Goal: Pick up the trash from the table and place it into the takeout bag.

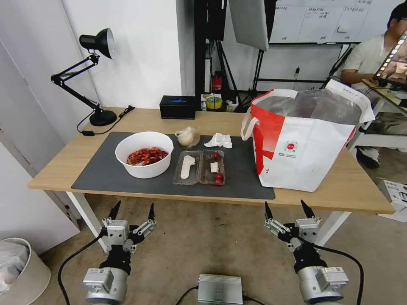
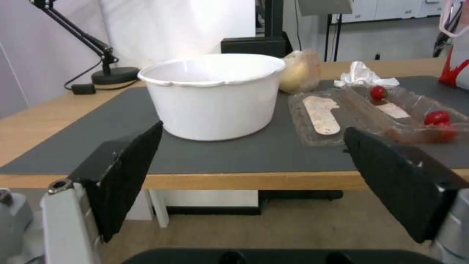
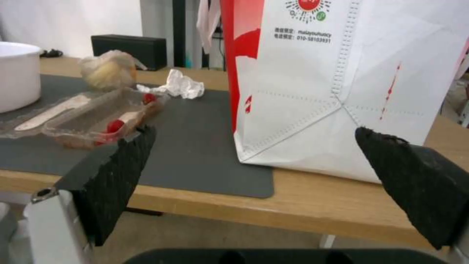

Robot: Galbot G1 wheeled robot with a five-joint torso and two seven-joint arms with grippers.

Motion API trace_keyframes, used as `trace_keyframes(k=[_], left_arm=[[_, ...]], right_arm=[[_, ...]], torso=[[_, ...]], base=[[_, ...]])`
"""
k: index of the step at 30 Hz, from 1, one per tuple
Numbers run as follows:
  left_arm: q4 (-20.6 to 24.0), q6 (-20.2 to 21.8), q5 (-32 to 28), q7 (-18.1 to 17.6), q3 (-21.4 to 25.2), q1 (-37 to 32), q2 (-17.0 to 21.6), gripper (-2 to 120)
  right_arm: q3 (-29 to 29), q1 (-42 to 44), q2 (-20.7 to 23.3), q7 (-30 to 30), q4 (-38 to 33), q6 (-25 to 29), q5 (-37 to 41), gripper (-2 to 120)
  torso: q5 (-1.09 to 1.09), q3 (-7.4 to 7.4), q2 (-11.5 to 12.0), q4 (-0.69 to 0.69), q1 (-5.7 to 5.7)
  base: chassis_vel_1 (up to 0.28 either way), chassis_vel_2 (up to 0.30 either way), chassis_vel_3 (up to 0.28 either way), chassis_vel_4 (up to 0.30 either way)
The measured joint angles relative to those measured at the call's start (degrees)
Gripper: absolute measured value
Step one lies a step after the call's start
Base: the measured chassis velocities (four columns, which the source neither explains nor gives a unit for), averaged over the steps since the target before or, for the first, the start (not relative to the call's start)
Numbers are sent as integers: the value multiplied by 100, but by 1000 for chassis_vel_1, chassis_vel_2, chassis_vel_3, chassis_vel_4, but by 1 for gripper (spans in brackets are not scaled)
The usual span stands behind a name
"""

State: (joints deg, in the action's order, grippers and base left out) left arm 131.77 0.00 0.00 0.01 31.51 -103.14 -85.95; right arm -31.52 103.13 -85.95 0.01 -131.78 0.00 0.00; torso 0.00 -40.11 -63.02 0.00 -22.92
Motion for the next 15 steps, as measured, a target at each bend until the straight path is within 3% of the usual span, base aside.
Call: trace_keyframes(k=[15], left_arm=[[0, 0, 0, 0, 0, 0, 0, 100]], right_arm=[[0, 0, 0, 0, 0, 0, 0, 100]], torso=[[0, 0, 0, 0, 0]], base=[[0, 0, 0, 0]])
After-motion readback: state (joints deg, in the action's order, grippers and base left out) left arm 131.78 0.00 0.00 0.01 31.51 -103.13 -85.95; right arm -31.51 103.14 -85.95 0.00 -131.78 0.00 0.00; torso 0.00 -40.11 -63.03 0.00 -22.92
